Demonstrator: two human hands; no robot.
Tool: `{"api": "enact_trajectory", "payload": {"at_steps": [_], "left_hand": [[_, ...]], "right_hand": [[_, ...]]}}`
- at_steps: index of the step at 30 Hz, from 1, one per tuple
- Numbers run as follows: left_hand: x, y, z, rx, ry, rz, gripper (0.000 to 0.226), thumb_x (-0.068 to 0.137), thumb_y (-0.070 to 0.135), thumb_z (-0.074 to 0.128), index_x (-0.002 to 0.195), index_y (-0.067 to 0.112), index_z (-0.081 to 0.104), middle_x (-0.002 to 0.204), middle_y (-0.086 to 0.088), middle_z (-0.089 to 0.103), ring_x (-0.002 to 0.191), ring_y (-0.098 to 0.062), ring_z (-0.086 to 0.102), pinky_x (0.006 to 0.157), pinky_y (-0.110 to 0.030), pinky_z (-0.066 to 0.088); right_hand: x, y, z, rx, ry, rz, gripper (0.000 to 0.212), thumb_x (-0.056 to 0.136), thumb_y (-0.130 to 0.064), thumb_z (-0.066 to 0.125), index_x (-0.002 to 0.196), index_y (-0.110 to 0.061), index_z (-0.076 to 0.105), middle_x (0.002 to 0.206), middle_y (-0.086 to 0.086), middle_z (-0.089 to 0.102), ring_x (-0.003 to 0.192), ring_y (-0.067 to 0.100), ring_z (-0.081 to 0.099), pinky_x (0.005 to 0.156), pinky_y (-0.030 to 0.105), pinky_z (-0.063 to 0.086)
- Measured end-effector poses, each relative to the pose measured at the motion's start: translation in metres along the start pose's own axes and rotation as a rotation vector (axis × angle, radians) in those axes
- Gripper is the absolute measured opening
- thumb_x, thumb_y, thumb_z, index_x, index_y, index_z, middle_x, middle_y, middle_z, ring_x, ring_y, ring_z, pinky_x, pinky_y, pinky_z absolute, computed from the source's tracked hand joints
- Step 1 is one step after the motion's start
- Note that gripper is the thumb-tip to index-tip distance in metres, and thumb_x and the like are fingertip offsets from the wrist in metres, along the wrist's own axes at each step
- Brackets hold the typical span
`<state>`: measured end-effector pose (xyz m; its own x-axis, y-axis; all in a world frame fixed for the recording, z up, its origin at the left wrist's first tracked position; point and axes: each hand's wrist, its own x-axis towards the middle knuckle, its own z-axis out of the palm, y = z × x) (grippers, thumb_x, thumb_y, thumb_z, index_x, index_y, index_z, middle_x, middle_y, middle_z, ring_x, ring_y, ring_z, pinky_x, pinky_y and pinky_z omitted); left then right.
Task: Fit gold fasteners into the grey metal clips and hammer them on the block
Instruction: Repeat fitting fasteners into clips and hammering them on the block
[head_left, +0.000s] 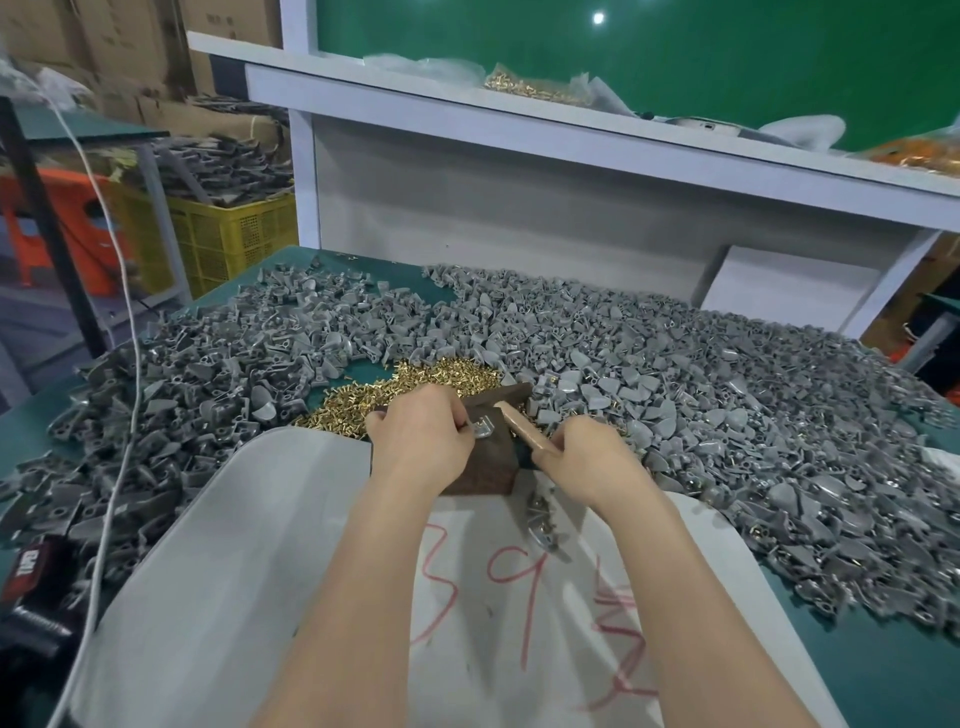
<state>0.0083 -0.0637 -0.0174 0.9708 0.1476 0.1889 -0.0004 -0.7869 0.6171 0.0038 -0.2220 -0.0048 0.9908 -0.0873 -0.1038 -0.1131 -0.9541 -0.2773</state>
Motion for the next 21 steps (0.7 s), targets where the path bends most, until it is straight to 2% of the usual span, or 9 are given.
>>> {"api": "enact_trajectory", "payload": {"at_steps": [3, 5, 7, 9, 12, 21], "left_hand": [[0.0, -0.001, 0.0, 0.0, -0.003, -0.001, 0.009, 0.086, 0.025, 0.064, 0.077, 0.026, 0.064, 0.085, 0.007, 0.061, 0.089, -0.021, 0.053, 0.092, -0.04, 0.031], [0.0, 0.0, -0.001, 0.001, -0.001, 0.003, 0.01, 0.086, 0.024, 0.064, 0.076, 0.026, 0.063, 0.087, 0.007, 0.062, 0.092, -0.022, 0.055, 0.091, -0.04, 0.031], [-0.001, 0.001, -0.002, 0.003, -0.001, 0.005, 0.009, 0.086, 0.025, 0.063, 0.077, 0.026, 0.064, 0.09, 0.007, 0.064, 0.095, -0.023, 0.056, 0.09, -0.039, 0.031], [-0.002, 0.001, -0.003, 0.007, -0.008, 0.01, 0.008, 0.086, 0.025, 0.062, 0.077, 0.026, 0.062, 0.089, 0.007, 0.061, 0.098, -0.025, 0.056, 0.09, -0.039, 0.031], [-0.001, 0.001, -0.004, 0.012, -0.017, 0.006, 0.008, 0.085, 0.023, 0.061, 0.078, 0.027, 0.061, 0.087, 0.006, 0.059, 0.1, -0.026, 0.056, 0.09, -0.039, 0.031], [0.0, 0.0, -0.002, 0.01, -0.012, 0.003, 0.01, 0.087, 0.027, 0.059, 0.086, 0.022, 0.068, 0.093, 0.001, 0.065, 0.099, -0.027, 0.055, 0.089, -0.037, 0.03]], "right_hand": [[-0.002, -0.005, 0.002, 0.06, 0.226, -0.054, 0.03, 0.089, -0.045, 0.058, 0.103, -0.018, 0.06, 0.094, 0.001, 0.063, 0.082, 0.02, 0.057, 0.069, 0.029, 0.044], [-0.002, -0.014, 0.003, 0.247, 0.375, -0.188, 0.022, 0.088, -0.036, 0.063, 0.103, -0.021, 0.067, 0.089, -0.006, 0.059, 0.078, 0.01, 0.054, 0.073, 0.026, 0.044], [-0.003, -0.026, 0.006, 0.316, 0.364, -0.311, 0.013, 0.087, -0.025, 0.065, 0.098, -0.021, 0.07, 0.085, -0.011, 0.054, 0.075, 0.002, 0.051, 0.078, 0.023, 0.044], [-0.002, -0.036, 0.012, 0.259, 0.294, -0.357, 0.012, 0.088, -0.022, 0.064, 0.097, -0.018, 0.07, 0.09, -0.006, 0.055, 0.081, 0.01, 0.053, 0.081, 0.025, 0.044], [0.002, -0.04, 0.017, 0.24, 0.27, -0.344, 0.01, 0.089, -0.019, 0.062, 0.094, -0.016, 0.07, 0.097, 0.003, 0.06, 0.088, 0.017, 0.055, 0.084, 0.031, 0.044], [0.004, -0.044, 0.018, 0.273, 0.269, -0.294, 0.011, 0.09, -0.023, 0.061, 0.091, -0.016, 0.069, 0.098, 0.005, 0.063, 0.09, 0.019, 0.057, 0.083, 0.032, 0.047]]}}
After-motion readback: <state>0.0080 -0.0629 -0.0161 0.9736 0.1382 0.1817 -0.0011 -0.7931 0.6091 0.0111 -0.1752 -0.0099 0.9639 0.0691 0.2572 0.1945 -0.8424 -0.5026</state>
